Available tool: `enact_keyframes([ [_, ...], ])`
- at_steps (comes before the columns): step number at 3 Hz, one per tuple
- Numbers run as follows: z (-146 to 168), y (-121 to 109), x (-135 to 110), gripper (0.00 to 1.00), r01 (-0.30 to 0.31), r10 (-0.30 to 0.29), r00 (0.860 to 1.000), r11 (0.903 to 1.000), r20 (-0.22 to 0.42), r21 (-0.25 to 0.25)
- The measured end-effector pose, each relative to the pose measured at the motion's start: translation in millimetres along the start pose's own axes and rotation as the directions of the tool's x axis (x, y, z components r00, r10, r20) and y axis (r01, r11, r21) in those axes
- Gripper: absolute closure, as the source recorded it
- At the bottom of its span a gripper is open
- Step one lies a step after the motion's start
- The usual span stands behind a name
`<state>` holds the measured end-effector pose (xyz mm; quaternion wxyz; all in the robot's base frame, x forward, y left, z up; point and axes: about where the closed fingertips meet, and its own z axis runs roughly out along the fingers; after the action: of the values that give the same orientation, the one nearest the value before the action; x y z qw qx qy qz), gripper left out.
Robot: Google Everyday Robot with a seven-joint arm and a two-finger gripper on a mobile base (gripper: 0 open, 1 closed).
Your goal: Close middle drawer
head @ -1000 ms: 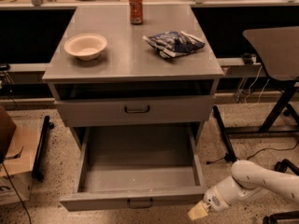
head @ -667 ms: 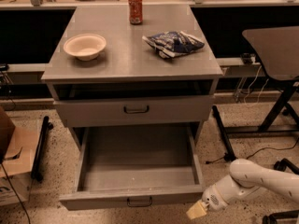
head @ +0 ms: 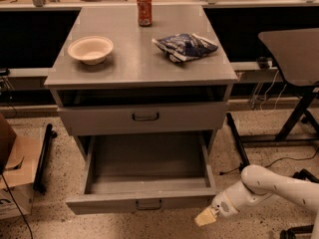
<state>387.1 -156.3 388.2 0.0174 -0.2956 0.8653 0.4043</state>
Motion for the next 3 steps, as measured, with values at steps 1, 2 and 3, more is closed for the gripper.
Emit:
enact_keyframes([
  [1, 0, 0, 0, 1.00, 0.000, 0.000, 1.000, 1.0000, 0.000, 0.000],
  [2, 19, -19, -5, 1.00, 0.014, -0.014, 1.000, 0.9996, 0.015, 0.023],
  [3, 20, -19, -5, 1.00, 0.015, -0.015, 1.000, 0.9996, 0.015, 0.024],
])
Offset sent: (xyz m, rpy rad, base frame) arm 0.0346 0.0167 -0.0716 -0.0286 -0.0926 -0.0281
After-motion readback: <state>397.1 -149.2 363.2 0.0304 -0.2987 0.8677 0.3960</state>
